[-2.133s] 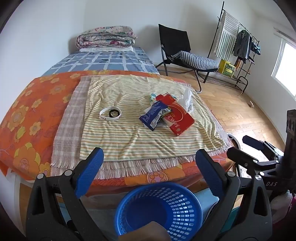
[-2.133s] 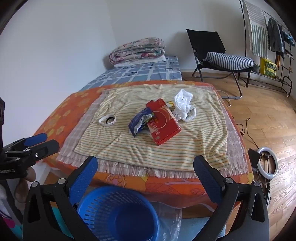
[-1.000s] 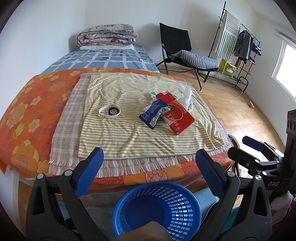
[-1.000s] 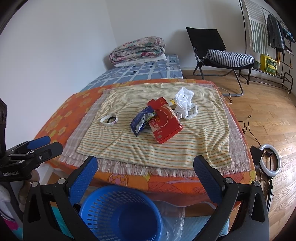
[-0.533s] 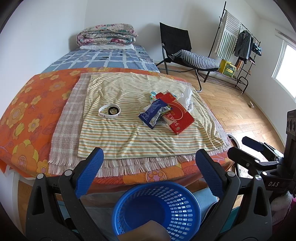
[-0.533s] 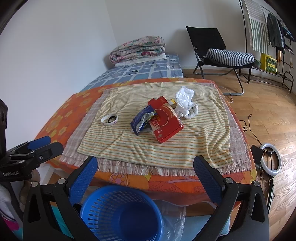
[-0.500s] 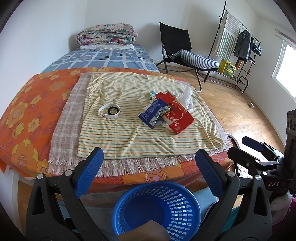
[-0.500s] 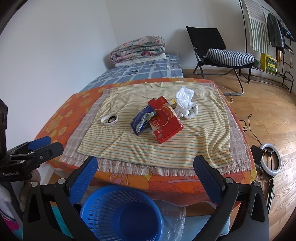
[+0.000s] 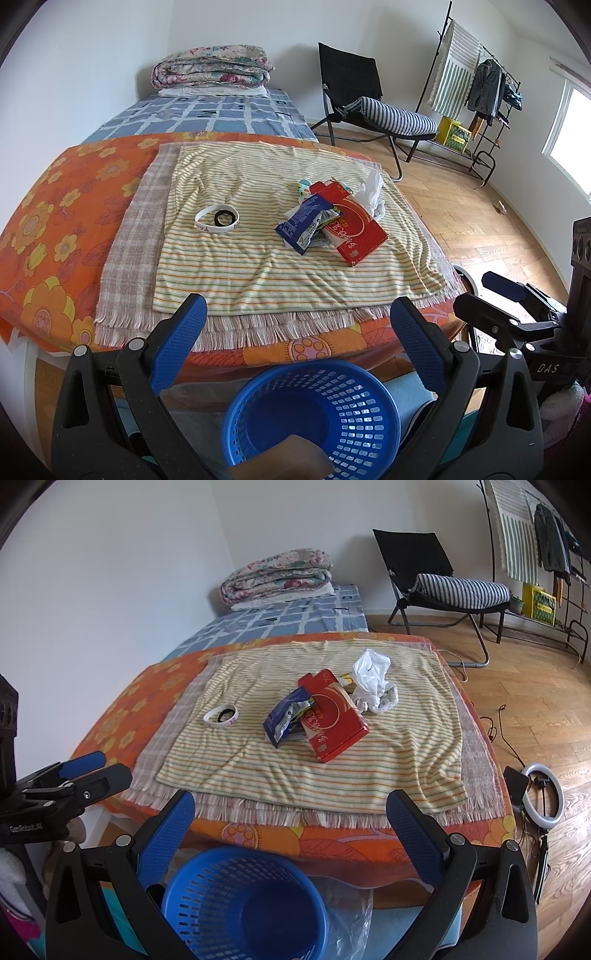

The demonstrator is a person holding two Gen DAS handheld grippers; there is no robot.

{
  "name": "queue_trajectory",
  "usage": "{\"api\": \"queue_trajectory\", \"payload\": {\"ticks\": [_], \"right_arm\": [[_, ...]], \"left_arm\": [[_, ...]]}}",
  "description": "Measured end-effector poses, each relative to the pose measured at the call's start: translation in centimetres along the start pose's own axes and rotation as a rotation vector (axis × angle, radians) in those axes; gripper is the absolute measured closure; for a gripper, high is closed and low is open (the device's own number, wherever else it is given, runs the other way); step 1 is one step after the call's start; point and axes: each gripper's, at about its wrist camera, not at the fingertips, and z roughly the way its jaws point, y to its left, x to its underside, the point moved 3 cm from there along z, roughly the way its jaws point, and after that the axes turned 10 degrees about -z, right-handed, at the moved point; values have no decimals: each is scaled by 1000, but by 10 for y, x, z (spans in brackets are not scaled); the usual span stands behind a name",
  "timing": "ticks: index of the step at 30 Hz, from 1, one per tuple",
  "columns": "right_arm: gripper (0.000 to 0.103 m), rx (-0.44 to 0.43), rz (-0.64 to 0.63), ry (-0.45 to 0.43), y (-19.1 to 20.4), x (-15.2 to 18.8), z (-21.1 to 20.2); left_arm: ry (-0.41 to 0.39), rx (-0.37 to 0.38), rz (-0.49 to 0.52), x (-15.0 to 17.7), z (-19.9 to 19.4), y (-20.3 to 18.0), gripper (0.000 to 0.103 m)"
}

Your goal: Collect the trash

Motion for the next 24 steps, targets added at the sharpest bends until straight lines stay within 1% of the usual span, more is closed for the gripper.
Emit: {"api": "queue_trajectory", "payload": {"ticks": [11,14,18,20,24], "right_arm": [[0,-2,-1,0,0,0,0],[0,-1,-1,1,0,0,0],[0,-3,1,3,0,-1,1],[0,-2,0,3,0,-1,1],[1,1,2,3,0,-1,1]], "left_arm": [[3,2,-1,0,0,0,2],[3,2,1,7,2,-2,2],[7,2,-5,6,1,-3,2],[12,3,-6,17,4,-9,2],[23,8,-11,22,7,-12,2]]}}
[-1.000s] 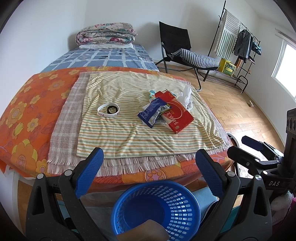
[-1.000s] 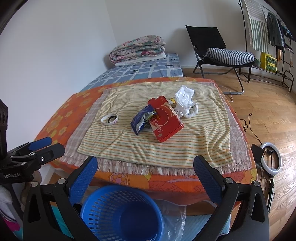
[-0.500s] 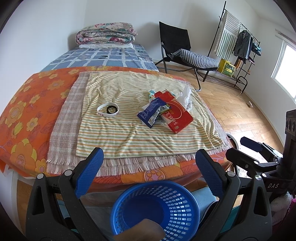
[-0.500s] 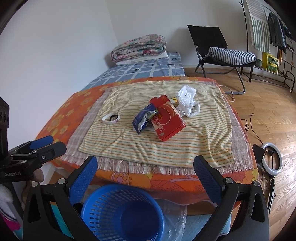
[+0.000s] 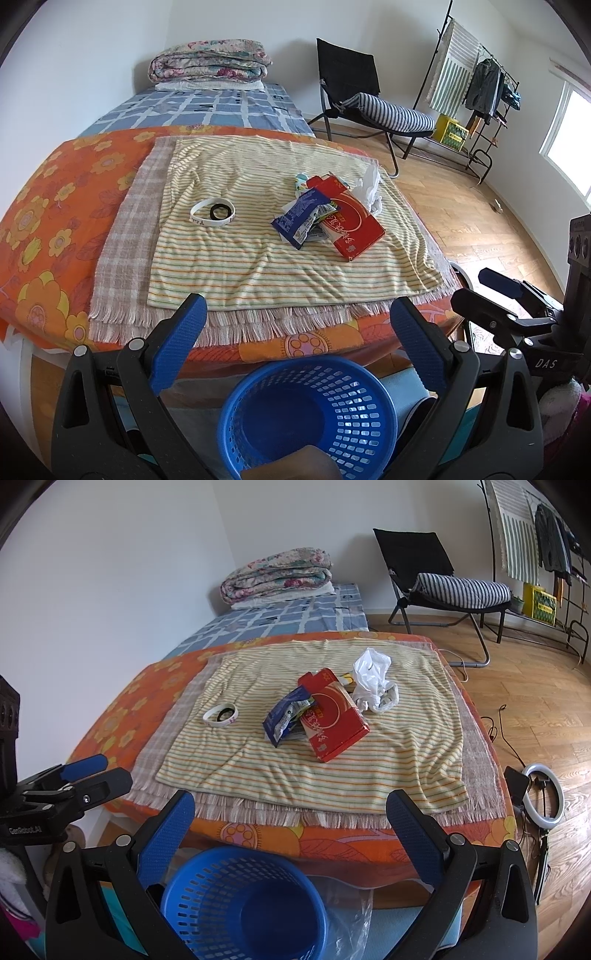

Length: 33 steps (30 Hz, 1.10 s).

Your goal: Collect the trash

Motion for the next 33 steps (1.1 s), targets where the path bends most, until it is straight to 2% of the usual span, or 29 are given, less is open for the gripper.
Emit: {"api": "queue_trajectory", "payload": {"ticks": [10,17,24,28,33], "right_arm": [[1,-15,19,-37,-14,0,5],[0,-7,-6,-11,-26,-13,14],[0,21,-35,26,-46,-37,27],[0,6,34,34,-70,-56,39],[0,32,66,27,-97,-80,61]], "left_arm": [[50,-1,-2,-17,13,15,2],[106,26,-37,-31,31,27,2],[112,63,10,-50,50,12,4],[127,77,46,-58,68,0,13],[169,105,65,-67,102,-14,17]]}}
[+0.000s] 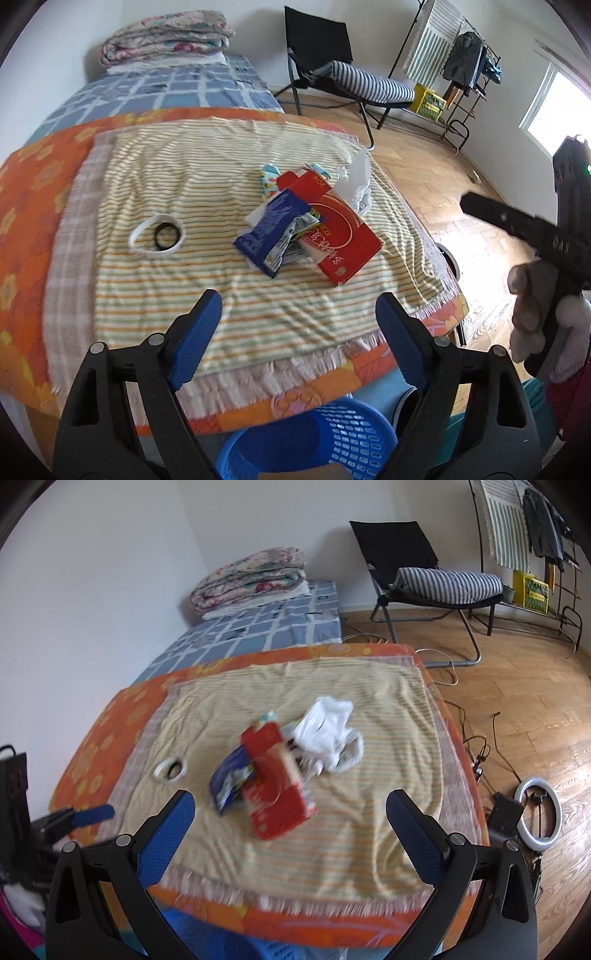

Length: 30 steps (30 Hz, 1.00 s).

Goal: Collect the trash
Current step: 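Grasp the blue snack wrapper with the left tool while the right tool grasps the white plastic bag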

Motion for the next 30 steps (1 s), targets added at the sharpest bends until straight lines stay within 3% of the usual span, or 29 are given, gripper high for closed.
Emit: {"api": "queue_trajectory", "payload": {"ticks": [5,12,20,30], "right_arm": [[0,-3,50,29,-24,-14,32],[0,0,95,79,-40,-25,75],[0,3,217,151,-58,-33,133],[0,70,197,219,-60,-32,173]], "left_arm": [[58,2,8,-13,41,1,25],[107,-19,15,-31,88,10,26],[141,-7,16,-42,117,15,33],[153,-20,44,-50,142,9,39]]}}
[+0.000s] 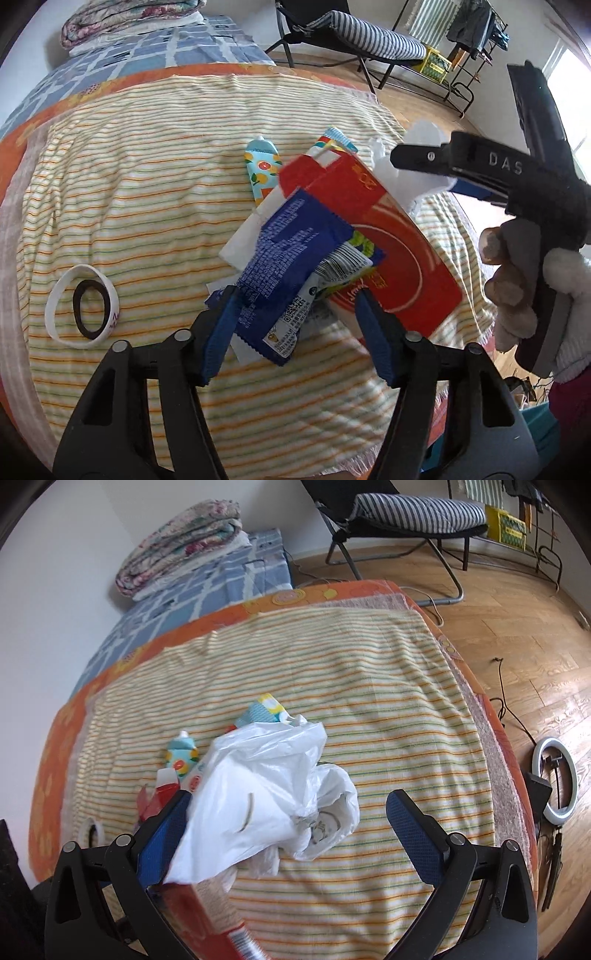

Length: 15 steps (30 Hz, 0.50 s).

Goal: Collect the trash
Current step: 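Grasp the blue snack wrapper with the left tool while the right tool grasps the white plastic bag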

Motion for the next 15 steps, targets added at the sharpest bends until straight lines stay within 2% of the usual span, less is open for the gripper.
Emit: {"api": "queue_trajectory", "payload": {"ticks": [3,7,10,15], "right_arm": [[0,11,12,11,-6,1,5],[1,14,27,19,-13,2,8],[1,9,32,20,-14,2,9],[6,0,20,33,-10,3,13]], "left_arm": [[-6,-11,7,-3,0,3,44],[-29,-46,5,-7,-3,9,44],[-22,-31,-12,-11,-3,13,34],[-22,-7,6,-10,2,9,34]]}}
